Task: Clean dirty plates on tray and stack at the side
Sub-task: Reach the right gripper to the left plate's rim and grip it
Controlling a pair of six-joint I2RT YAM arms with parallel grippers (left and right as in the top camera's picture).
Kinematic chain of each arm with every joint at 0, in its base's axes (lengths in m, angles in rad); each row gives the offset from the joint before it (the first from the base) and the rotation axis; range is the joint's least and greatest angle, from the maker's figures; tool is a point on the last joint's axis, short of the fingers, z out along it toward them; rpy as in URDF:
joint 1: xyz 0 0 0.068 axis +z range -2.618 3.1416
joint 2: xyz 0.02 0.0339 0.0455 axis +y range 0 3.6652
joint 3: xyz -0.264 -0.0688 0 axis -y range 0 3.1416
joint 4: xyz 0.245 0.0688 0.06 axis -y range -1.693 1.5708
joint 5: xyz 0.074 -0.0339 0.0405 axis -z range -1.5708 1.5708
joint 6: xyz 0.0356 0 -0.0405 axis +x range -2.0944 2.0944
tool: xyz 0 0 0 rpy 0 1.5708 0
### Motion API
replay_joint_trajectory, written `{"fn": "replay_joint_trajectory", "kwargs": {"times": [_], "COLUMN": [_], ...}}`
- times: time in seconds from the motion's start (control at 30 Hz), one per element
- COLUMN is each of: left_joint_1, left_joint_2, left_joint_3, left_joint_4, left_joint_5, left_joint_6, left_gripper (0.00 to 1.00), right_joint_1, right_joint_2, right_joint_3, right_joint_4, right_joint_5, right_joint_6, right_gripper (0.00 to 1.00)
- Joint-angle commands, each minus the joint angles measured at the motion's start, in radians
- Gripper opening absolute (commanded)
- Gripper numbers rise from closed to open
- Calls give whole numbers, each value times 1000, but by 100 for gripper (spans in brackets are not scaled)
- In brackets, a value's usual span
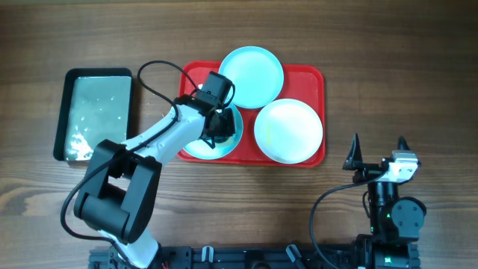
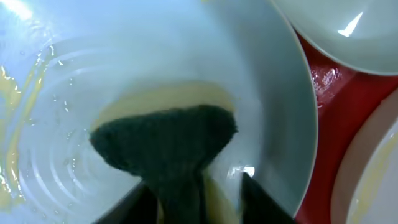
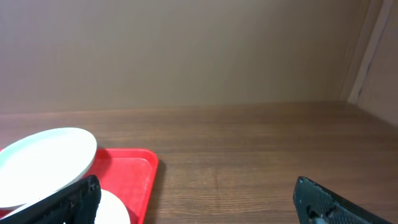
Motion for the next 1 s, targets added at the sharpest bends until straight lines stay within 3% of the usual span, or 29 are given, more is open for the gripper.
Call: {"fn": "replay_joint_trajectory", "kwargs": {"times": [0.0, 0.1, 0.2, 0.27, 0.3, 0.37, 0.47, 0.53, 0.57, 0.67, 0.8, 0.97], "left_joint_1": [11, 31, 67, 90, 103, 130, 153, 159, 159, 158, 158, 166], "left_joint_2": [-40, -103, -199, -250, -278, -330, -370, -376, -376, -376, -376, -374], "left_joint_3": [19, 53, 72, 71, 71, 71, 71, 71, 71, 71, 71, 71], "left_joint_4": [-26, -89, -127, -133, -140, -162, -195, -212, -214, -215, -234, -257], "left_joint_5": [-54, -127, -156, -155, -155, -151, -144, -144, -144, -142, -125, -125], "left_joint_6": [-2, -2, -3, -3, -3, -3, -3, -3, -3, -3, -3, -32], "left_gripper": [47, 55, 80, 88, 100, 100, 100, 100, 100, 100, 100, 100], "right_joint_1": [-4, -4, -4, -4, -4, -4, -4, -4, -4, -4, -4, -4], "right_joint_2": [-4, -4, -4, -4, -4, -4, -3, 9, 26, 184, 550, 883], "right_joint_3": [-1, -1, -1, -1, -1, -1, 9, 81, 144, 484, 979, 1337], "right_joint_4": [6, 15, 84, 114, 132, 248, 512, 581, 542, 126, -379, -625], "right_joint_5": [24, 24, -93, -178, -223, -352, -507, -557, -573, -591, -705, -1168], "right_joint_6": [-50, -48, 58, 125, 169, 300, 331, 356, 348, 187, 0, 24], "right_gripper": [100, 100, 100, 100, 100, 100, 100, 100, 100, 100, 100, 100]}}
